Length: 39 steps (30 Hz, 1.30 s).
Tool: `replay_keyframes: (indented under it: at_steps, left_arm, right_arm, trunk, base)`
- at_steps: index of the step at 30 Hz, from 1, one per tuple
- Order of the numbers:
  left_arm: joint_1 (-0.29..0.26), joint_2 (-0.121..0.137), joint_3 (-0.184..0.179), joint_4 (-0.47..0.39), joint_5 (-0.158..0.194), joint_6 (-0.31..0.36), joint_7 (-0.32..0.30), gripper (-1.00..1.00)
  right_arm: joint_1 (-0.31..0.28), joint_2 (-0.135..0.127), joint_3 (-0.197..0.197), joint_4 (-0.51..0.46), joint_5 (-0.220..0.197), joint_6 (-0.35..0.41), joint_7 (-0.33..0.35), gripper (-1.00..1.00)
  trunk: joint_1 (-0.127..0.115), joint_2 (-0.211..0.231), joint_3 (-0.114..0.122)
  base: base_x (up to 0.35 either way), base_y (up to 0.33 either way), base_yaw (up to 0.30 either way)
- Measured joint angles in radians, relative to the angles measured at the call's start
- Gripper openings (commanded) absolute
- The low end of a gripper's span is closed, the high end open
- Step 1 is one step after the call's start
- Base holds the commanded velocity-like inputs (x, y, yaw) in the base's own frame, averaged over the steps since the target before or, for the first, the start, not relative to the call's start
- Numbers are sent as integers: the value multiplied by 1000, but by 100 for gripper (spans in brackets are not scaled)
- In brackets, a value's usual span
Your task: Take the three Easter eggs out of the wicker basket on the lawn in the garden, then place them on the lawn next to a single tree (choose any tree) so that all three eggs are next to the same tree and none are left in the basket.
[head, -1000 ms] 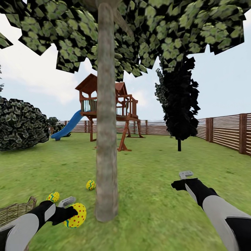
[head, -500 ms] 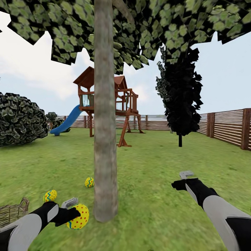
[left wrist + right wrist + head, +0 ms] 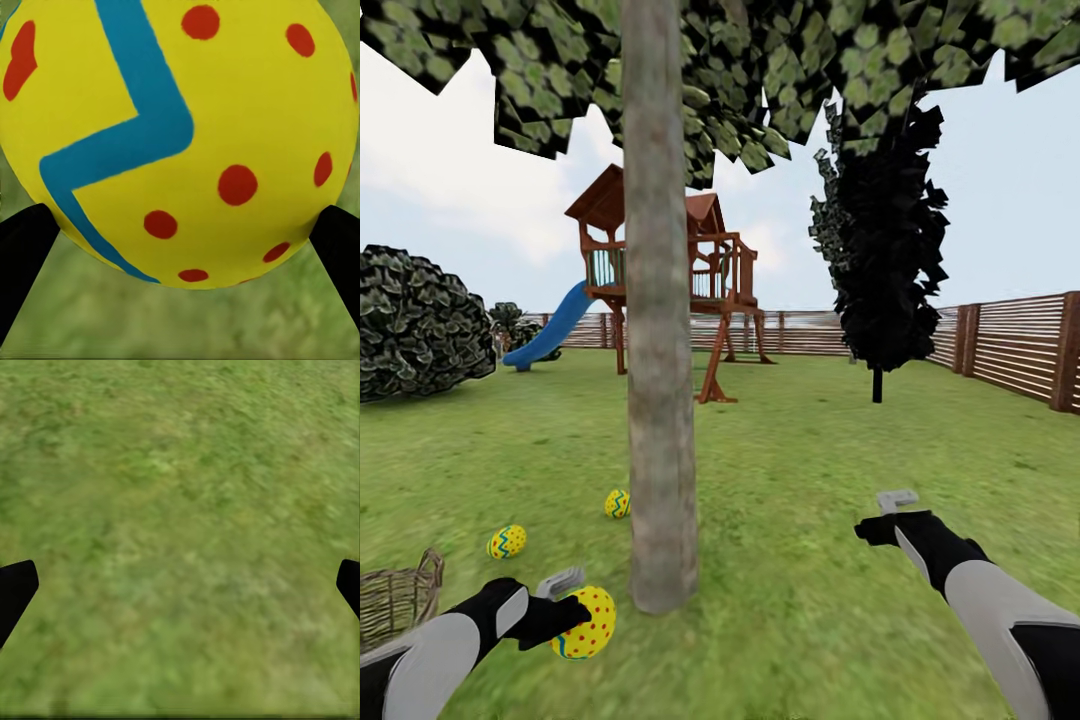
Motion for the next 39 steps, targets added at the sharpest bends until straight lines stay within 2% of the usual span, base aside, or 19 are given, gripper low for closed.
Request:
replay_keyframes:
  at_steps: [39]
  left_arm:
    - [0, -12, 0, 0, 1, -2, -1, -100]
  right_arm:
    - [0, 12, 4, 0, 4, 2, 2, 100]
  trunk:
    - [18, -9, -151]
  base:
    - [0, 0, 0]
